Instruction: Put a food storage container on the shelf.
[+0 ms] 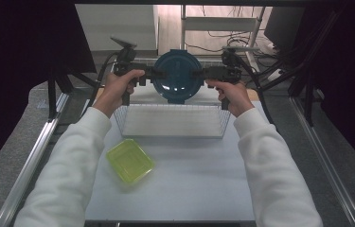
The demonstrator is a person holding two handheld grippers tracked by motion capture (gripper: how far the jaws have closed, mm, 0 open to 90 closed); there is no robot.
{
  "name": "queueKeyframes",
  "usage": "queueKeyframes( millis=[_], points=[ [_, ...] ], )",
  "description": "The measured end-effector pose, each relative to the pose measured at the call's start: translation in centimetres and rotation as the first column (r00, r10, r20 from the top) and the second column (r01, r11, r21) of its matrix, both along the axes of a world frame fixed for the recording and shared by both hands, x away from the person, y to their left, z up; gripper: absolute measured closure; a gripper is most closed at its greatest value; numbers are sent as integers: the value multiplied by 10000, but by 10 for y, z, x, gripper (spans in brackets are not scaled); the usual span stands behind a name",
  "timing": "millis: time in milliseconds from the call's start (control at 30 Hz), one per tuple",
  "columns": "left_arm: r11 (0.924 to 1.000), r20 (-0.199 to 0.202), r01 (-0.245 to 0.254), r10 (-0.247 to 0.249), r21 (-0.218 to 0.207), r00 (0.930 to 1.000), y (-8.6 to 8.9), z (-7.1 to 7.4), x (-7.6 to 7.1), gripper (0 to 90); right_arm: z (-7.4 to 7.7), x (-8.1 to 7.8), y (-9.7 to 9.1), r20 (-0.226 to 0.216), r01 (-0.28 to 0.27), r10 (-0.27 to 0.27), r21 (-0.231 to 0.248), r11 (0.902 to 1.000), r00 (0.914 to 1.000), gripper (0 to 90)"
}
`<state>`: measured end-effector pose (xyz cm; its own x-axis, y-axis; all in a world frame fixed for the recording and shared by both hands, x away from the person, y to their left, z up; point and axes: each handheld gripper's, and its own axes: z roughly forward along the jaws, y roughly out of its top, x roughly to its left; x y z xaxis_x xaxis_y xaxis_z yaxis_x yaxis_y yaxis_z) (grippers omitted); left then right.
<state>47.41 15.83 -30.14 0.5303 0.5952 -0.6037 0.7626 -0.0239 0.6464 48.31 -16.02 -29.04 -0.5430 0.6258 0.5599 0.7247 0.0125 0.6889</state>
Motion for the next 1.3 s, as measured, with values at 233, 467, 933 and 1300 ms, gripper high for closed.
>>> queueKeyframes(
  millis=[233,467,933,1300],
  points=[
    [9981,-532,-290,262,-536,9982,2,-8,12,397,-4,10,-1,-337,103,-100,99,9999,9994,397],
    [9913,-1187,-706,574,-1106,9913,4,-15,24,395,-6,22,1,-880,279,-265,146,9995,9958,383],
    [9835,-2017,-1103,801,-1432,9762,6,-23,37,378,-12,40,3,-2117,810,-717,357,9961,9747,364],
    [9761,-2306,-1434,1035,-1635,9675,7,-31,40,358,-23,46,4,-2742,1041,-828,641,9925,9581,342]
  ],
)
